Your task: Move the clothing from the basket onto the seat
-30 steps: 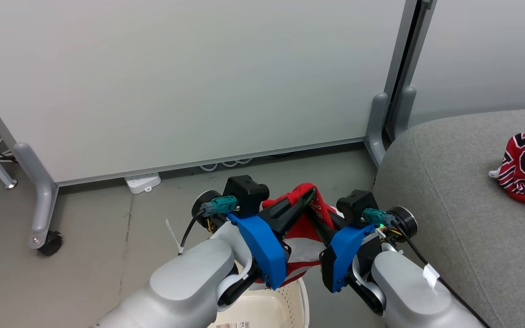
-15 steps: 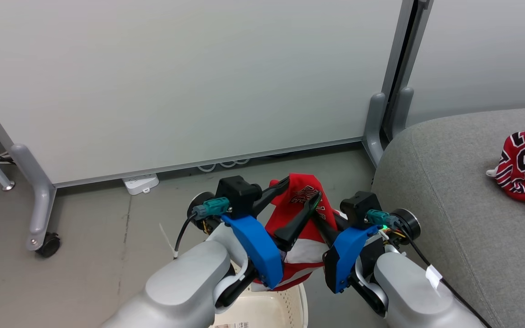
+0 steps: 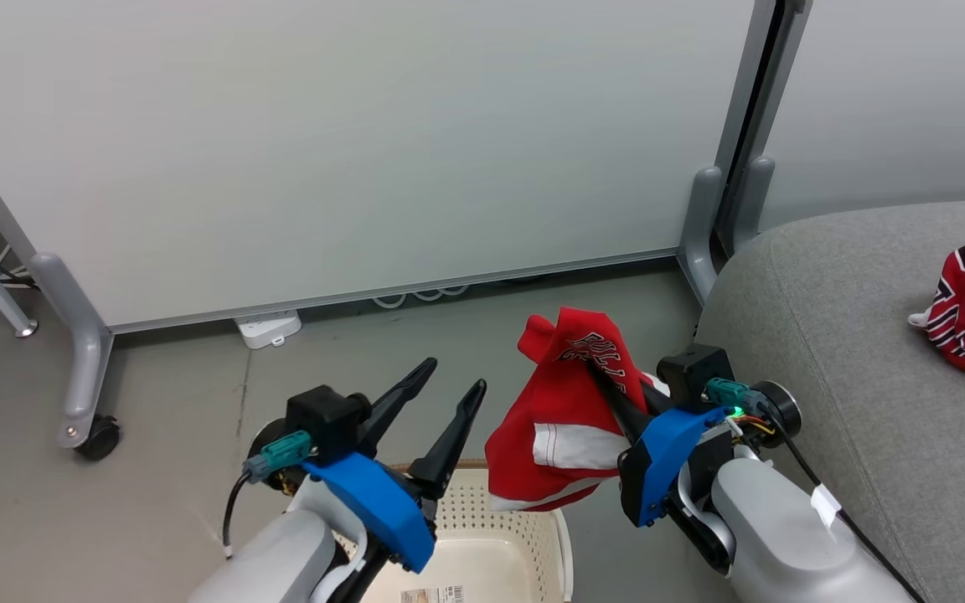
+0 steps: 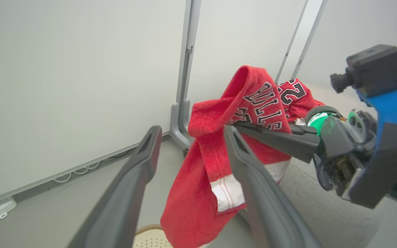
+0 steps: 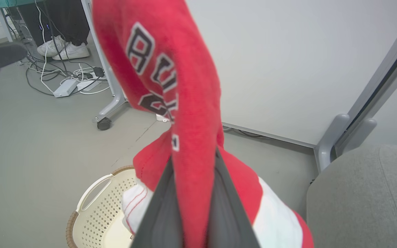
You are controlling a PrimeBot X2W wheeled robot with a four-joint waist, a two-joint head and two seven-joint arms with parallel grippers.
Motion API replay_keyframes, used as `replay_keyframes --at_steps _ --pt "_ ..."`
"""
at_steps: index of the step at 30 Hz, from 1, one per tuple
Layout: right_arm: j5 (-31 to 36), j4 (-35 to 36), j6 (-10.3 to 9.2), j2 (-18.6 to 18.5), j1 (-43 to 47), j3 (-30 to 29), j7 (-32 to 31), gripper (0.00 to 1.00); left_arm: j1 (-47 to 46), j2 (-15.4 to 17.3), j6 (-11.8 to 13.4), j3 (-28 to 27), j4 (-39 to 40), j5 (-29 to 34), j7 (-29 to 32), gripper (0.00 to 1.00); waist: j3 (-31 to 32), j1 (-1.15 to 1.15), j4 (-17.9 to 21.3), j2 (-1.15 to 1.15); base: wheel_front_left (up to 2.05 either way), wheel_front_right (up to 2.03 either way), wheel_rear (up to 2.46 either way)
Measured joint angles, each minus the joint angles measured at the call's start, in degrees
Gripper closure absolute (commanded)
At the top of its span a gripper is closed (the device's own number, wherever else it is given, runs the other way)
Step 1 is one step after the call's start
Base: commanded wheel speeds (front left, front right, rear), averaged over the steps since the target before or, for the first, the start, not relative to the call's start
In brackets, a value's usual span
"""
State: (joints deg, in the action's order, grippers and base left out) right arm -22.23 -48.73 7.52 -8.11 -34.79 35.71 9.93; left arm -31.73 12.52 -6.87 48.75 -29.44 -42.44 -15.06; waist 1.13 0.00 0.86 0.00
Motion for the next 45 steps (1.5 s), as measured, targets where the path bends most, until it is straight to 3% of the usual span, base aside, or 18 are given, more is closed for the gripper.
replay_keyframes --at_steps 8,16,35,45 --pt "0.7 0.2 0.0 -0.1 0.6 -1.6 0.2 1.0 10.7 1.5 1.7 -11.7 5.9 7.6 0.0 0.0 -0.3 0.0 -0.7 0.0 0.0 0.0 0.0" --pt "1.3 0.5 0.0 -0.4 1.5 -3.2 0.1 1.0 18.1 0.4 2.0 -18.9 6.7 11.4 0.0 0.0 -0.6 0.0 -1.5 0.0 0.0 0.0 0.0" --pt "2.6 2.1 0.0 -0.3 2.6 -4.4 -1.2 1.0 19.9 -2.6 0.1 -24.3 6.6 16.8 0.0 0.0 -0.7 0.0 -0.7 0.0 0.0 0.0 0.0" --pt "2.8 2.9 0.0 0.5 2.8 -4.4 -1.6 1.0 19.9 -3.0 -0.4 -24.4 6.6 18.5 0.0 0.0 -1.0 0.0 3.1 0.0 0.0 0.0 0.0"
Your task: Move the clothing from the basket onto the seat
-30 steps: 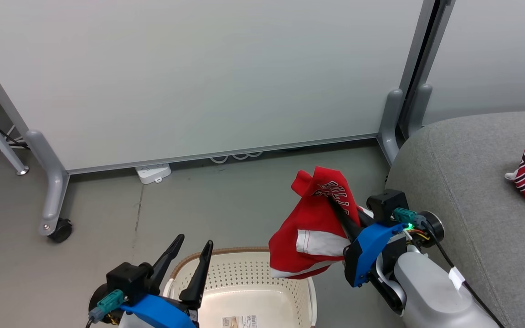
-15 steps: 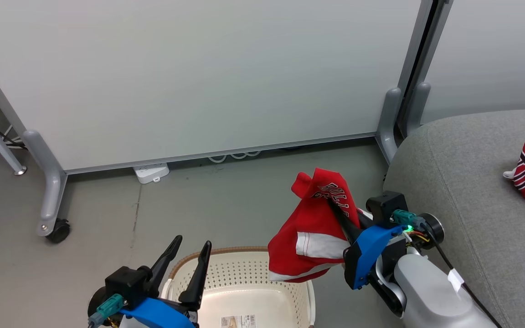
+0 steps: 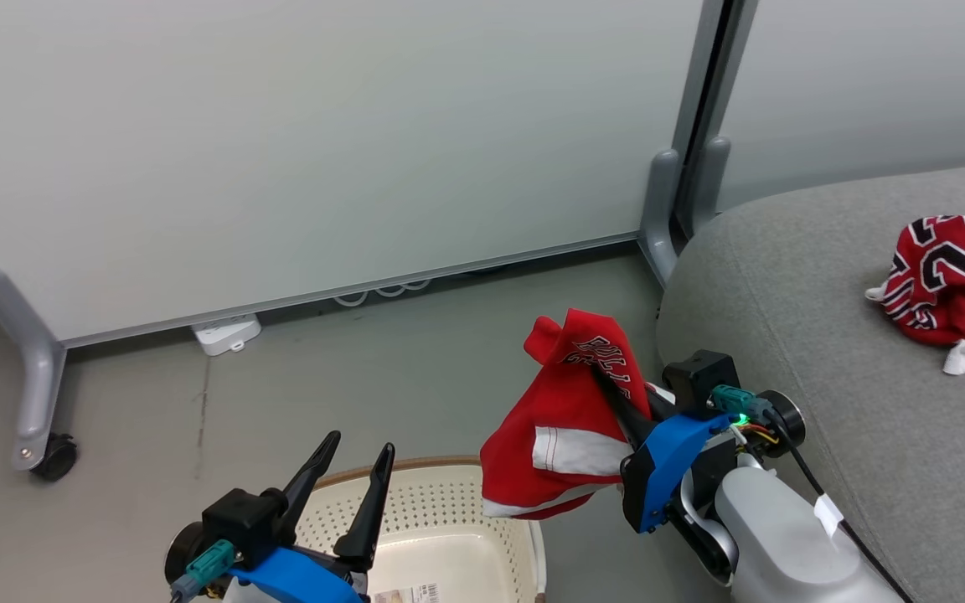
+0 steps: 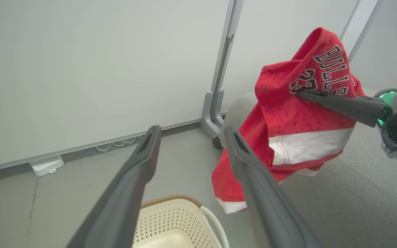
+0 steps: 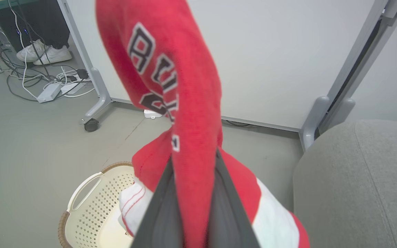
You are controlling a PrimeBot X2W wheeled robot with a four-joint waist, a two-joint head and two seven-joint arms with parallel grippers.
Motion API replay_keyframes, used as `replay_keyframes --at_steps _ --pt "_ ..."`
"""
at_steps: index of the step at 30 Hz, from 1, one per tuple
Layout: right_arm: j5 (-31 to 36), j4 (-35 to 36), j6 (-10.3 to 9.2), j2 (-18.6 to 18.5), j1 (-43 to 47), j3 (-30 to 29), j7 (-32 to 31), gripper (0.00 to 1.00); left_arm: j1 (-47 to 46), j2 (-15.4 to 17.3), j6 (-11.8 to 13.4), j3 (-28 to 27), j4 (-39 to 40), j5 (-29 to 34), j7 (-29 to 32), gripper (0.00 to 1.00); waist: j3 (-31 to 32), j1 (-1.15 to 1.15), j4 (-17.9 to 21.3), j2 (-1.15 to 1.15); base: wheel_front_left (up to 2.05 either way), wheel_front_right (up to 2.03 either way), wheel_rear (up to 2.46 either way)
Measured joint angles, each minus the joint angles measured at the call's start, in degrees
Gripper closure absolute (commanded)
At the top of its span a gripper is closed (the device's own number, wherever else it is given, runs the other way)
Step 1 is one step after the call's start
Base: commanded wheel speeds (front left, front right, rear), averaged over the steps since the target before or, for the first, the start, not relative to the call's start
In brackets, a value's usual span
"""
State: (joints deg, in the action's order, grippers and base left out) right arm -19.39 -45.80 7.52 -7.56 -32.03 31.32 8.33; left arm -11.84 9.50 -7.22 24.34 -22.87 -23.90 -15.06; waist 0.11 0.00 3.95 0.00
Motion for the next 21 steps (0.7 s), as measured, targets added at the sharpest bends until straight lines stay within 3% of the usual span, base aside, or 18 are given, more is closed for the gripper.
replay_keyframes --at_steps 21 --pt "0.6 0.4 0.0 -0.1 -0.2 -1.5 0.3 1.0 -1.3 0.0 -0.1 1.1 0.6 1.0 0.0 0.0 -1.2 0.0 16.8 0.0 0.0 0.0 0.0"
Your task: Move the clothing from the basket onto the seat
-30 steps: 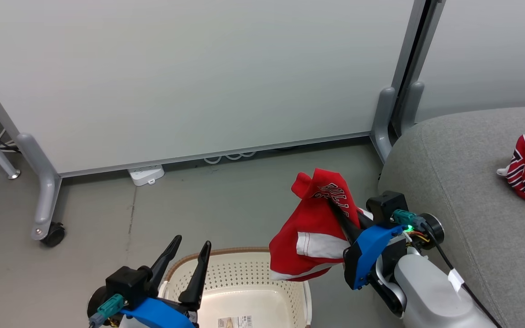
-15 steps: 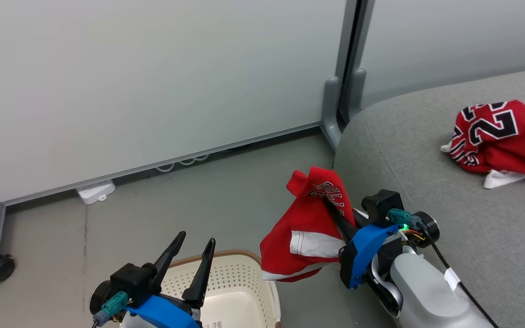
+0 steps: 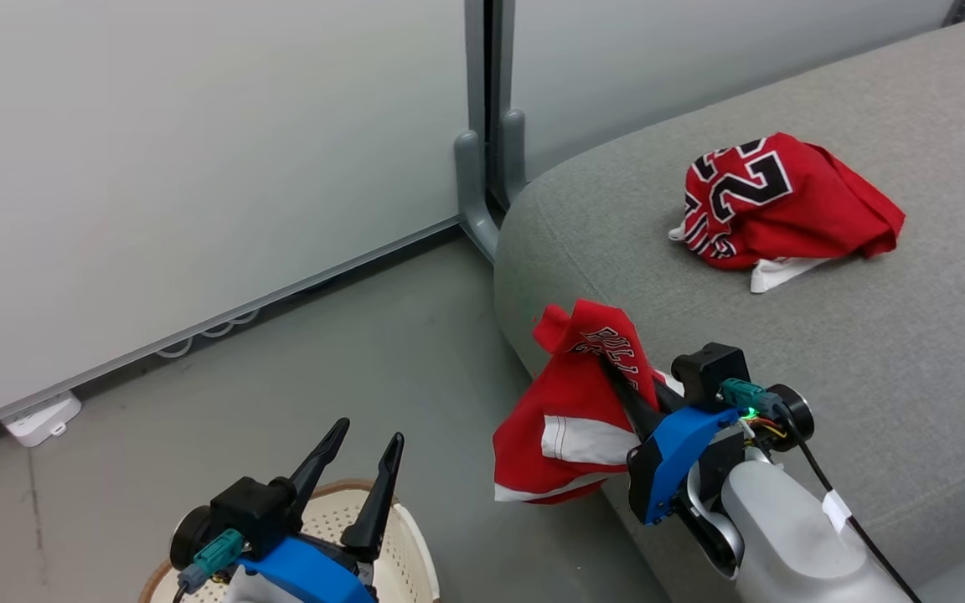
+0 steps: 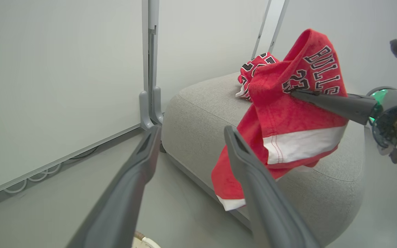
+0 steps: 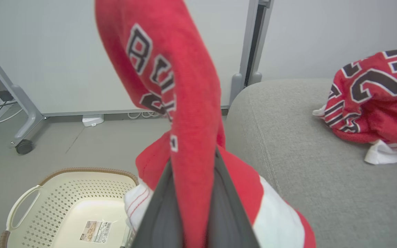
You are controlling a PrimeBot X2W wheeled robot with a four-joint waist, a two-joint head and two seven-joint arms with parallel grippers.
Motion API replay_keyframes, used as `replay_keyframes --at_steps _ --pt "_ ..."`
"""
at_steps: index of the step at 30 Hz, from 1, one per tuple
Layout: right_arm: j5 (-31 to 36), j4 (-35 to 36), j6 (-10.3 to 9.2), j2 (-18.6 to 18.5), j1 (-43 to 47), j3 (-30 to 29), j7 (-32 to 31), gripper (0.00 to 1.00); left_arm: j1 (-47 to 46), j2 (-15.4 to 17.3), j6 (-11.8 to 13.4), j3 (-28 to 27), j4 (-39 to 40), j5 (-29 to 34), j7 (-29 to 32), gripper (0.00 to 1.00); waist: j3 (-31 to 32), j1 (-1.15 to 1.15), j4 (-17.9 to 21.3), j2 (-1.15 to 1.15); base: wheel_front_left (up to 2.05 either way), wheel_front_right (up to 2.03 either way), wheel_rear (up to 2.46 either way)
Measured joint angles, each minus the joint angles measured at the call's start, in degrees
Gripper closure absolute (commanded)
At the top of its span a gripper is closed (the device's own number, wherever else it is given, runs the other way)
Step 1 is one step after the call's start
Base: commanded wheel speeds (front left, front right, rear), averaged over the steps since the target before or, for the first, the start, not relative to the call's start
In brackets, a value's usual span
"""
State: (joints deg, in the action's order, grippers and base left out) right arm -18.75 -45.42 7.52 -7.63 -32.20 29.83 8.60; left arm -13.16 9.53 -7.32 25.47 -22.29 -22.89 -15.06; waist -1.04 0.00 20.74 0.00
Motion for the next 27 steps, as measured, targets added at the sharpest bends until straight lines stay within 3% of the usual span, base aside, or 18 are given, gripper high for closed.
replay_keyframes --at_steps 11,27 --pt "0.0 0.1 0.0 -0.1 0.1 -0.2 0.1 1.0 -0.6 0.2 0.0 0.5 0.0 -0.1 0.0 0.0 -0.8 0.0 5.1 0.0 0.0 0.0 0.0" --pt "0.0 0.5 0.0 -0.6 -0.2 -2.7 -0.3 1.0 -1.7 0.5 0.0 1.3 0.1 -0.1 0.0 0.0 -2.4 0.0 4.8 0.0 0.0 0.0 0.0"
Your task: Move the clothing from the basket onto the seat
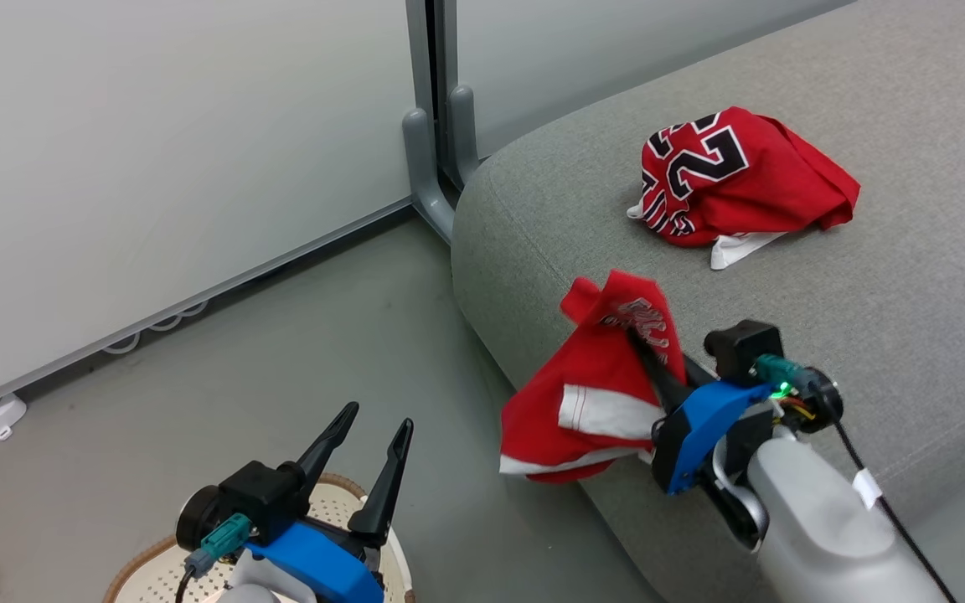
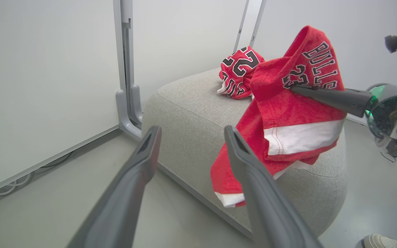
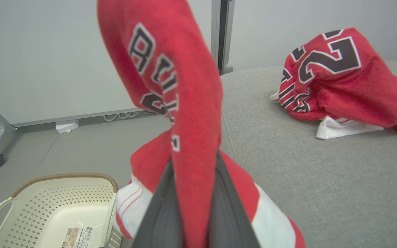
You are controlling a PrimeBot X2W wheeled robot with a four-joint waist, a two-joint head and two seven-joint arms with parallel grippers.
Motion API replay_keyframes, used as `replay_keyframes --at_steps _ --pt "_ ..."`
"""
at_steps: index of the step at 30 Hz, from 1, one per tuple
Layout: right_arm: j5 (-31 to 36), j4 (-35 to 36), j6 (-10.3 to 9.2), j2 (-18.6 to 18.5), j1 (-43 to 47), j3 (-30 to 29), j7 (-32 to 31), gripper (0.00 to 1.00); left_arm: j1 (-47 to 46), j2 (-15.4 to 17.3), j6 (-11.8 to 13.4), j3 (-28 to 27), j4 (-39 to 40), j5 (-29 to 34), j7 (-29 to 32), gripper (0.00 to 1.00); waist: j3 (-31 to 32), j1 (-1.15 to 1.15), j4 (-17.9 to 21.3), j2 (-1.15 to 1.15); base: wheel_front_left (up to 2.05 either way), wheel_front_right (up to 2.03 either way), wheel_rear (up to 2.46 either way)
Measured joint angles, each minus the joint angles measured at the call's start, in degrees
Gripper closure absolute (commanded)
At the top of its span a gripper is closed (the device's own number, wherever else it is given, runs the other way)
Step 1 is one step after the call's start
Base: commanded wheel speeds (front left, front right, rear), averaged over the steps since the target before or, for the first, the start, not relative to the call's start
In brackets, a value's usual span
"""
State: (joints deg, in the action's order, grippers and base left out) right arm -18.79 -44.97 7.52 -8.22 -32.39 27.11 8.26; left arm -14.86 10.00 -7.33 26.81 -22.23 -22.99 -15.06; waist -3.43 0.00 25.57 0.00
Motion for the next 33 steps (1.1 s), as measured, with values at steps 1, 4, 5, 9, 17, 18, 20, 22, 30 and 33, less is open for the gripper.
replay_keyframes --at_steps 1,4,5,9,17,18,20,22,30,33 --pt "-0.1 0.0 0.0 -0.4 -0.5 -0.7 0.0 1.0 -0.3 0.1 0.0 0.2 0.1 0.0 0.0 0.0 -0.2 0.0 -0.2 0.0 0.0 0.0 0.0" --pt "-1.0 0.5 0.0 -2.2 -2.9 -3.6 -0.8 1.0 -1.2 0.4 0.0 0.9 0.3 0.0 0.0 0.0 -1.2 0.0 -0.9 0.0 0.0 0.0 0.0" --pt "-1.1 0.7 0.0 -3.1 -3.8 -4.4 -1.4 1.0 -1.5 0.6 0.0 1.1 0.4 0.0 0.0 0.0 -1.7 0.0 -1.2 0.0 0.0 0.0 0.0" --pt "-1.0 1.9 0.0 -7.9 -8.6 -8.9 -2.9 1.0 -3.3 1.7 0.0 1.8 1.3 0.3 0.0 0.0 -4.0 0.0 -2.3 0.0 0.0 0.0 0.0" --pt "-1.2 4.5 0.0 -15.8 -16.9 -18.5 -6.5 1.0 -8.7 4.1 0.0 4.4 4.6 1.5 0.1 0.0 -11.7 0.0 -4.8 0.0 0.0 0.0 0.0" --pt "-1.1 4.8 0.0 -17.1 -17.9 -20.1 -6.7 1.0 -9.6 4.3 0.0 4.9 5.2 1.6 0.1 0.0 -12.9 0.01 -5.1 0.0 0.0 0.0 0.0" --pt "-0.9 5.4 0.0 -19.2 -19.8 -23.7 -6.8 1.0 -11.7 4.7 -0.1 6.0 6.4 2.0 0.4 0.0 -15.4 0.01 -5.9 0.0 0.0 0.0 0.0" --pt "-0.2 6.1 0.0 -21.1 -21.2 -27.7 -6.6 1.0 -13.7 5.2 -0.1 7.0 7.7 2.4 0.9 0.0 -17.9 0.01 -6.7 0.0 0.0 0.0 0.0" --pt "3.8 7.1 -0.01 -23.9 -23.0 -42.2 -5.1 1.0 -19.9 7.0 -0.1 9.8 11.4 2.9 1.5 0.0 -27.6 0.02 -10.7 0.0 0.0 0.0 0.0" --pt "4.4 5.7 -0.01 -22.9 -21.3 -45.2 -4.3 1.0 -21.0 7.2 -0.1 10.2 12.0 2.9 1.4 0.0 -30.1 0.02 -12.6 0.0 0.0 0.0 0.0"
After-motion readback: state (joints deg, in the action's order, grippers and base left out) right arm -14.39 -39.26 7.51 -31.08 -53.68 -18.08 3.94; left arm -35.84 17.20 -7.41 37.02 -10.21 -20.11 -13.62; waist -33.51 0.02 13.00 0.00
